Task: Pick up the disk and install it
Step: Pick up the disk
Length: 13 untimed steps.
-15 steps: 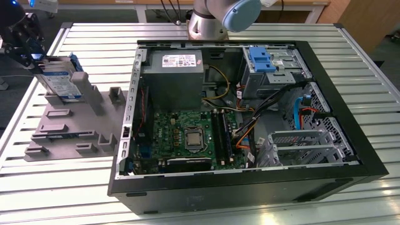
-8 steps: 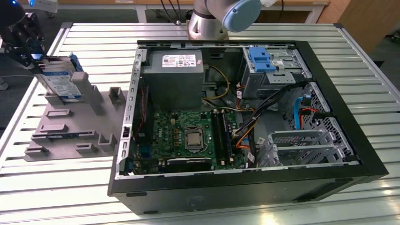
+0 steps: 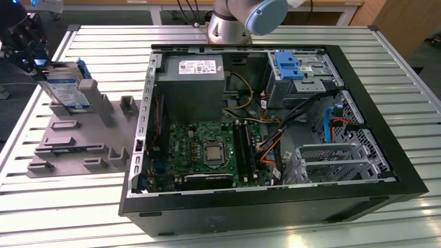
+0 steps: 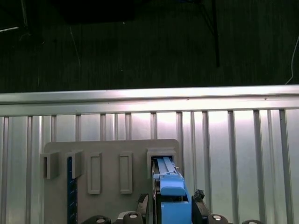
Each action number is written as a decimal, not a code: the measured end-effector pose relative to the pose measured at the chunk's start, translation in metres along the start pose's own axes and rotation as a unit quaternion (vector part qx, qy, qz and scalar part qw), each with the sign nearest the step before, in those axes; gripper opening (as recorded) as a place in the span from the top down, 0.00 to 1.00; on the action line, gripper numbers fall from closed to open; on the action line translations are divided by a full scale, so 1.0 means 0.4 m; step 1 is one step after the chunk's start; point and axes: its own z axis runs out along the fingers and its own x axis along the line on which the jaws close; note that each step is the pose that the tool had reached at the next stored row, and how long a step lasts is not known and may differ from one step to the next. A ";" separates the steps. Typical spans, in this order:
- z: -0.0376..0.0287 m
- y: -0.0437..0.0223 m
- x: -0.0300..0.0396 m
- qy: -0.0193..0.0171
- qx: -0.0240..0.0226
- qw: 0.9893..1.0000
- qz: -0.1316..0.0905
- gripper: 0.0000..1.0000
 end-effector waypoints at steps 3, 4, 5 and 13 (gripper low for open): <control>0.000 0.000 0.000 0.000 0.000 1.000 0.000 0.52; 0.000 0.000 0.000 0.000 0.000 1.000 0.000 0.53; 0.000 0.000 0.000 0.000 0.000 1.000 0.000 0.53; 0.000 0.000 0.000 0.000 0.000 1.000 0.000 0.64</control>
